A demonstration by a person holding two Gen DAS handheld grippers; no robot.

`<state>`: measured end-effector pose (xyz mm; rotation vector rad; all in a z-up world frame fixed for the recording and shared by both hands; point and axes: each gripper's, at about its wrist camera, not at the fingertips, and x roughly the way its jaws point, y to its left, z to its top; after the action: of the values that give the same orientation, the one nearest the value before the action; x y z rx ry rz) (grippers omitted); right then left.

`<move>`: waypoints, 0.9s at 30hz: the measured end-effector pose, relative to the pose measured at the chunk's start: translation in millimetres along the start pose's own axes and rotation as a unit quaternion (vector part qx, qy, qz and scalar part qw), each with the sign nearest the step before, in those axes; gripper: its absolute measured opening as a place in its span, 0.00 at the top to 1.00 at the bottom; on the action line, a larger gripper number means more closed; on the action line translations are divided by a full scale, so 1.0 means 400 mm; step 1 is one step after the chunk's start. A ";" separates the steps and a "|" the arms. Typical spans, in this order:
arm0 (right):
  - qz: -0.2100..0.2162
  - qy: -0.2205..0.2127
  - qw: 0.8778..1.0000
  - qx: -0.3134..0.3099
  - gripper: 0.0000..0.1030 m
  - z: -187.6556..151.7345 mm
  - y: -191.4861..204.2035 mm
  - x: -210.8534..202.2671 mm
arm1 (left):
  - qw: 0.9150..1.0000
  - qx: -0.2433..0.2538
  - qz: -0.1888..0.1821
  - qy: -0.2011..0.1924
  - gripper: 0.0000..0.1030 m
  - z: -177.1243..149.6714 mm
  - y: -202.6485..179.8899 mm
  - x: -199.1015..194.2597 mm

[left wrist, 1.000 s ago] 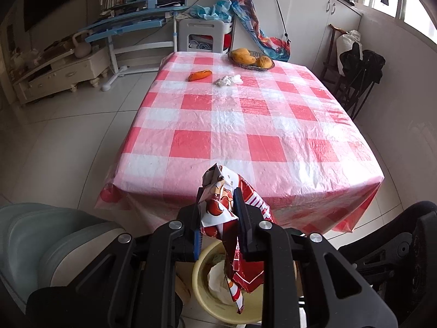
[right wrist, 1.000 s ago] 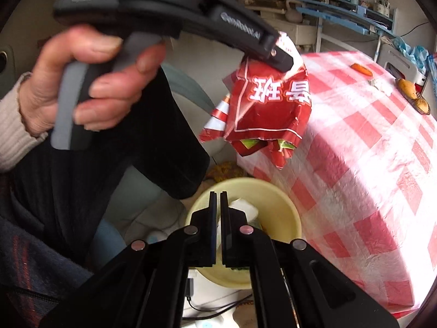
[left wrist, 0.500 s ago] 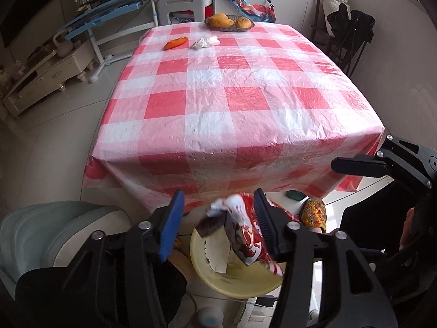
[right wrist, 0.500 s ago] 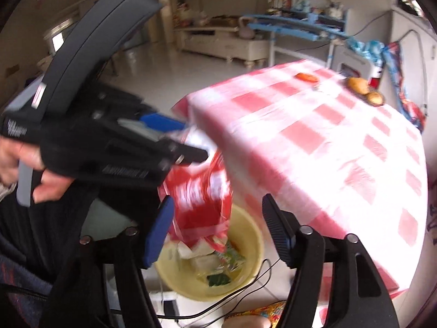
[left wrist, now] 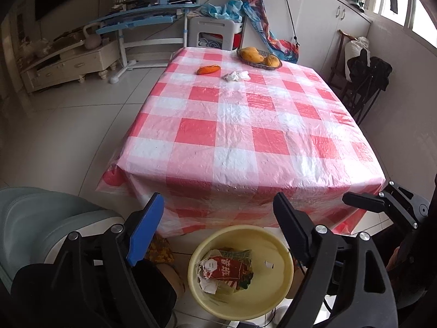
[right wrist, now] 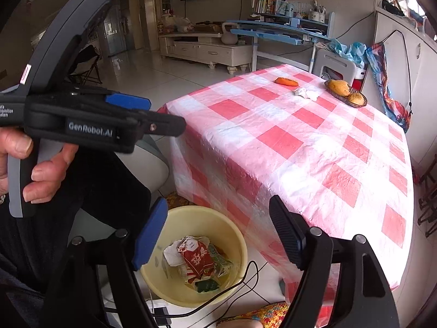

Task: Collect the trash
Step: 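Move both open tools back over the table toward the orange peel and white tissue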

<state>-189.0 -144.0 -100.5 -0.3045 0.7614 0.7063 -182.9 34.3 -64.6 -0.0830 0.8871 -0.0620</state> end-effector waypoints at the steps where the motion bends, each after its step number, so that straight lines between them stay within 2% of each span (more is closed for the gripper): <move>1: -0.003 -0.001 1.000 -0.002 0.28 0.000 0.002 0.000 | 1.000 -0.006 0.001 -0.003 0.23 0.002 0.005 -0.001; 8: -0.010 0.004 1.000 -0.013 0.26 0.003 0.006 0.013 | 1.000 -0.029 0.006 -0.010 0.20 0.006 0.023 0.002; 27: -0.023 0.005 1.000 -0.021 0.26 0.004 0.014 0.014 | 1.000 -0.016 0.007 -0.008 0.19 0.006 0.007 0.017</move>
<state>-188.9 -136.4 -103.5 -0.3627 0.7475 0.6795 -176.8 36.7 -68.6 -0.1078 0.8730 -0.0338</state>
